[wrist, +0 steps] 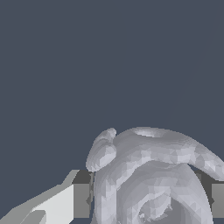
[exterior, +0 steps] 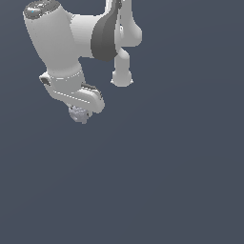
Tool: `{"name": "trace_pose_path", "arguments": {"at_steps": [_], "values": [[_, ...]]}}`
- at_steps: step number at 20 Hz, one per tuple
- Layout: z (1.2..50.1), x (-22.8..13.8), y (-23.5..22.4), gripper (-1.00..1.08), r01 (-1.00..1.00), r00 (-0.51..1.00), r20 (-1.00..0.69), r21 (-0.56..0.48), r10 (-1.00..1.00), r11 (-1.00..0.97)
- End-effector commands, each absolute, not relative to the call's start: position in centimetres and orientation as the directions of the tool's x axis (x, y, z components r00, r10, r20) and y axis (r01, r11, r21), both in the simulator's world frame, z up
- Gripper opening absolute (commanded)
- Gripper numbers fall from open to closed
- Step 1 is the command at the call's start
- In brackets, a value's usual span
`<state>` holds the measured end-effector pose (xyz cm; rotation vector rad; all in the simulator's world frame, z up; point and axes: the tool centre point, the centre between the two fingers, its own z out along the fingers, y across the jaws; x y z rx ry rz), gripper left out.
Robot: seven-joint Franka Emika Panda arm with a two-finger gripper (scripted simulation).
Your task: Pick up the object and move it to a goal position.
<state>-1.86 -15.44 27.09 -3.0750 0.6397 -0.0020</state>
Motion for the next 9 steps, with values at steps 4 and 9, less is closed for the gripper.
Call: {"name": "trace_pose_path", "arguments": {"at_steps": [4,9], "values": [[28.9,-1.6,-17.3,-1.00,-0.397,0.918,0.000,0.000,-0.397,-0.918],[29.3,-1.4,-17.7,-1.00,-0.397,0.918,0.000,0.000,-0.397,-0.918]]}}
